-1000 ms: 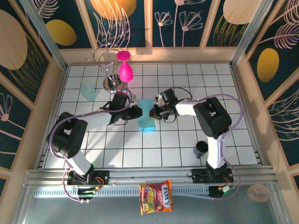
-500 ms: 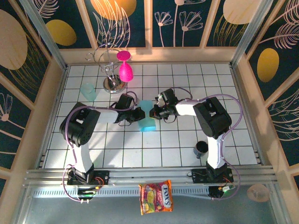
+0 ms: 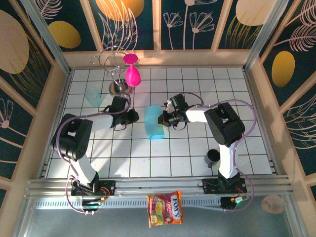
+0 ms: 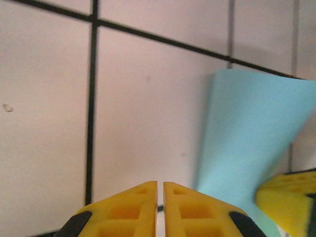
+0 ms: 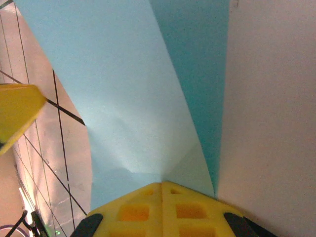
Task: Fold a paper plane with a square sheet of paper (pick it up from the middle)
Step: First fold the square sheet of paper in half at the center of the table.
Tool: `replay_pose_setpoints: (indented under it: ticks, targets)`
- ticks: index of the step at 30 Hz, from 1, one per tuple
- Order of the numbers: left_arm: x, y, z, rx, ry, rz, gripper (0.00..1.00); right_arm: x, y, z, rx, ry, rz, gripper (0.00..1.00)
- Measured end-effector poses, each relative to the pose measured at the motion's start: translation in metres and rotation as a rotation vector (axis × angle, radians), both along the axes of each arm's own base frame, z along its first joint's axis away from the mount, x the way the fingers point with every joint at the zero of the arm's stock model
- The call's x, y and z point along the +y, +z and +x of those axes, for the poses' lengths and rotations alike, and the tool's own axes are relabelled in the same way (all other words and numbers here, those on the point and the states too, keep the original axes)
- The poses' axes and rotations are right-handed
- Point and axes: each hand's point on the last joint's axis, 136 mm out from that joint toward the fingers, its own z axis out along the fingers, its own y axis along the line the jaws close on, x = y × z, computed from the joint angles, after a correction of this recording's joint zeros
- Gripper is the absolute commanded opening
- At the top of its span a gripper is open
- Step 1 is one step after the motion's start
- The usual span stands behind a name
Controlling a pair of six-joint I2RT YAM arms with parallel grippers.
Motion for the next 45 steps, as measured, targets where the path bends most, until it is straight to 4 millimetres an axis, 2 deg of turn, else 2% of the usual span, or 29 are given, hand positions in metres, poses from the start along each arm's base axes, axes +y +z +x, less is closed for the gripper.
replay_pose_setpoints:
  ticks: [3, 6, 8, 10, 16, 27, 31, 33, 36, 39, 43, 45]
  targets:
    - [-0.025, 0.022, 0.0, -0.056, -0.051, -0.017, 0.14, 0.0, 0.0, 0.0, 0.0, 0.0, 0.002, 0.0]
    - [-0.061, 0.034, 0.002, -0.089, -0.115, -0.074, 0.14, 0.0, 0.0, 0.0, 0.0, 0.001, 0.005, 0.0]
    - [-0.08, 0.029, 0.002, -0.081, -0.15, -0.112, 0.14, 0.0, 0.001, 0.0, 0.0, 0.001, 0.006, 0.0]
    - [-0.087, 0.016, 0.001, -0.05, -0.16, -0.124, 0.14, 0.0, 0.0, 0.0, 0.0, 0.001, 0.006, 0.0]
    - [-0.079, -0.021, 0.007, 0.017, -0.143, -0.081, 0.14, 0.0, 0.0, 0.0, -0.001, 0.001, 0.007, 0.0]
    - [-0.022, -0.022, 0.024, -0.026, -0.076, -0.093, 0.14, 0.0, 0.0, 0.0, -0.006, 0.003, 0.015, 0.0]
    - [-0.002, -0.02, 0.019, -0.024, -0.049, -0.039, 0.15, 0.0, 0.0, 0.0, -0.008, 0.001, 0.014, 0.0]
    - [0.004, -0.011, 0.015, -0.027, -0.04, -0.036, 0.15, 0.0, 0.0, 0.0, -0.008, 0.001, 0.014, 0.0]
    - [-0.004, 0.016, 0.018, -0.085, -0.053, -0.073, 0.15, 0.0, 0.0, 0.0, -0.008, 0.001, 0.014, 0.0]
    - [-0.03, 0.033, 0.016, -0.124, -0.1, -0.125, 0.15, -0.001, 0.0, 0.0, -0.008, 0.001, 0.014, 0.0]
    - [-0.07, 0.03, 0.016, -0.112, -0.172, -0.182, 0.15, 0.0, 0.0, 0.0, -0.013, 0.001, 0.017, 0.0]
    - [-0.08, 0.021, 0.019, -0.092, -0.183, -0.197, 0.15, -0.001, 0.0, 0.0, -0.016, 0.001, 0.019, 0.0]
